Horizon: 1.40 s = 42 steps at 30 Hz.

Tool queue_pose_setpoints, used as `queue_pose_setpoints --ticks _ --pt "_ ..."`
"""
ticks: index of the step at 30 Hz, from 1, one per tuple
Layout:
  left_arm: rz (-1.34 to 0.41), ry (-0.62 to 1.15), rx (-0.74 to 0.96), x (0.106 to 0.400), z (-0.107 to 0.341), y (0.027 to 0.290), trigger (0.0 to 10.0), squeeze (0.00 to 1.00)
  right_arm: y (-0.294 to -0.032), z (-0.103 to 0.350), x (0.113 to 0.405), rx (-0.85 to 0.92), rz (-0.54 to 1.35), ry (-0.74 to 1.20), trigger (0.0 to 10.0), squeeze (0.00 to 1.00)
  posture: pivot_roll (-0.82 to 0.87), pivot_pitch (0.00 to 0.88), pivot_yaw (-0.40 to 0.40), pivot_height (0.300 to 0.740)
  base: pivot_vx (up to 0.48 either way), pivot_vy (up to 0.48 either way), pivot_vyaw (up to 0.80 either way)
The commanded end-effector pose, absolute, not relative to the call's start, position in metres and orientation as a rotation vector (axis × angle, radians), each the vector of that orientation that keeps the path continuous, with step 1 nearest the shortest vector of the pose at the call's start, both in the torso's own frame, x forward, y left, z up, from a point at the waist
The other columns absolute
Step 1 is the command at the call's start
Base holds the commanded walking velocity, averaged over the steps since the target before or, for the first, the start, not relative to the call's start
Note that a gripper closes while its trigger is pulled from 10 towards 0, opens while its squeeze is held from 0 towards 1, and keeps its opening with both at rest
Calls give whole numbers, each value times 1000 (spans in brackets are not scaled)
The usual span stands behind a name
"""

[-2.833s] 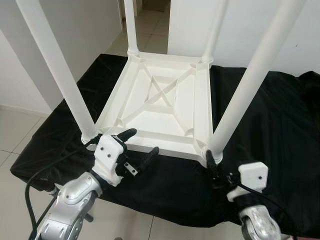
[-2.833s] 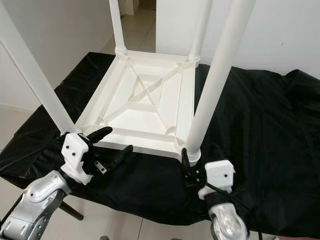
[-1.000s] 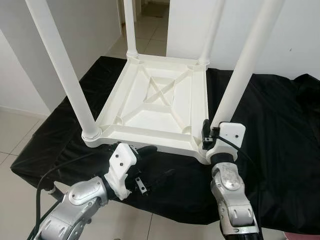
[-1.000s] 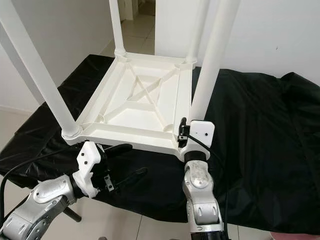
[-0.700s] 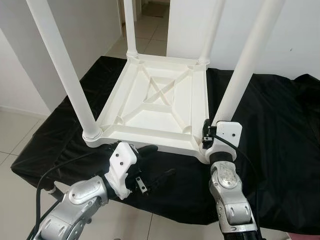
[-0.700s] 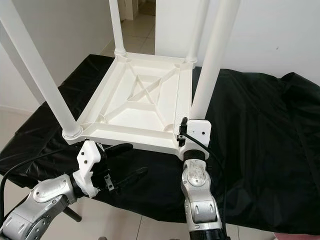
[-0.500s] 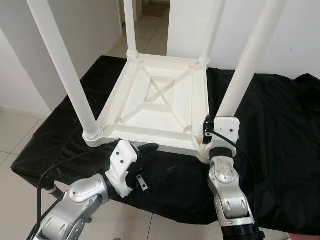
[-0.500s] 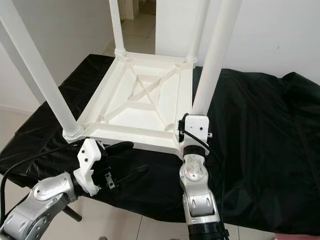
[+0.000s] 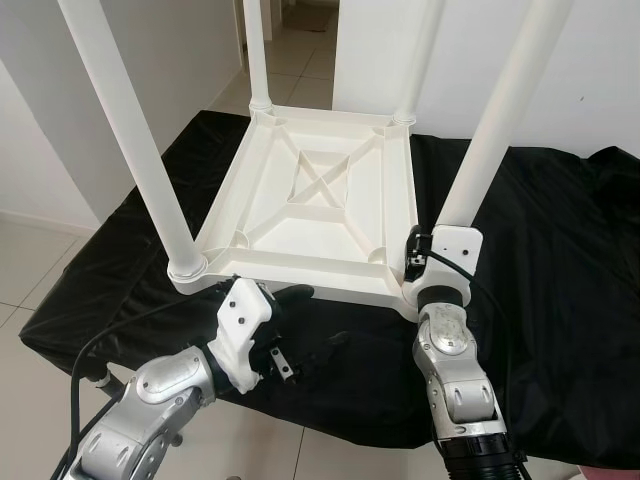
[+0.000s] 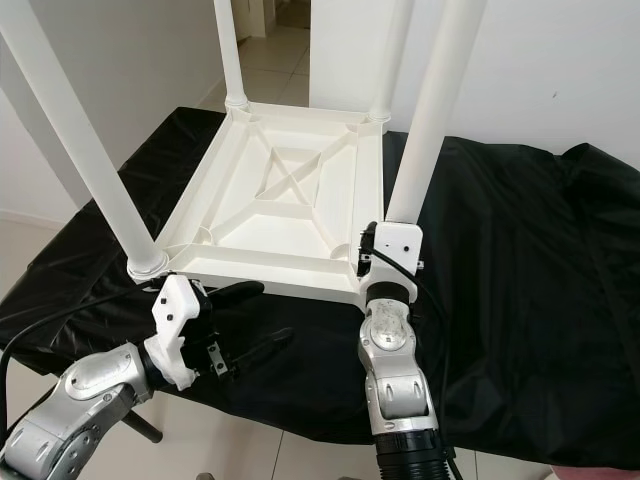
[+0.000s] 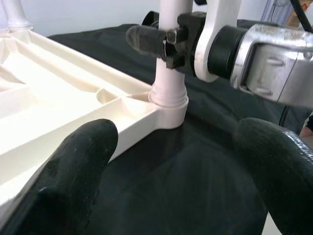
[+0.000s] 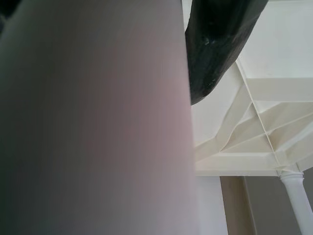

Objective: Building children table

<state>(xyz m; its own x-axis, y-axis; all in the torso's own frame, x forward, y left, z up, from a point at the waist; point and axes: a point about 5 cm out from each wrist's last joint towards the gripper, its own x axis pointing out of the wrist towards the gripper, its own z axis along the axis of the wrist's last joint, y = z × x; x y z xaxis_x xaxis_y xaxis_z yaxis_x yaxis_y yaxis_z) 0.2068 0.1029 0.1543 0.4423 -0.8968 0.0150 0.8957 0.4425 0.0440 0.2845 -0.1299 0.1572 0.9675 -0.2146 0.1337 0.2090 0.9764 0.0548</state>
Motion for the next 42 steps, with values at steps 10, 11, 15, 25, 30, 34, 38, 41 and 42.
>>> queue_pose_setpoints --ticks 10,11,15,25,30,34,38,41,42 --pt "-1044 47 23 202 134 111 10000 0 -122 153 290 434 -211 -60 10000 0 -10 7 -12 740 0 0 0" --pt "-1044 47 23 202 134 111 10000 0 -122 153 290 434 -211 -60 10000 0 -10 7 -12 740 0 0 0" --pt "-1000 76 0 203 125 116 10000 0 -121 153 291 476 -189 -62 10000 0 -10 7 -12 740 0 0 0" --pt "-869 155 -18 206 101 140 10000 0 -118 163 286 686 -87 -107 10000 0 -7 6 -14 740 0 0 0" --pt "-805 186 -37 212 91 154 10000 0 -118 165 284 728 -67 -120 10000 0 -18 6 -11 740 0 0 0" --pt "-719 237 51 223 77 189 10000 0 -119 167 282 744 -57 -129 10000 0 -26 6 -1 740 0 0 0" --pt "-682 229 80 231 79 202 10000 0 -118 167 282 749 -49 -134 10000 0 -26 6 2 740 0 0 0" --pt "-521 182 99 264 94 232 10000 0 -117 170 281 769 -27 -144 10000 0 -28 3 8 740 0 0 0" --pt "-474 155 85 276 102 239 10000 0 -116 170 279 781 -18 -146 10000 0 -29 3 8 740 0 0 0"
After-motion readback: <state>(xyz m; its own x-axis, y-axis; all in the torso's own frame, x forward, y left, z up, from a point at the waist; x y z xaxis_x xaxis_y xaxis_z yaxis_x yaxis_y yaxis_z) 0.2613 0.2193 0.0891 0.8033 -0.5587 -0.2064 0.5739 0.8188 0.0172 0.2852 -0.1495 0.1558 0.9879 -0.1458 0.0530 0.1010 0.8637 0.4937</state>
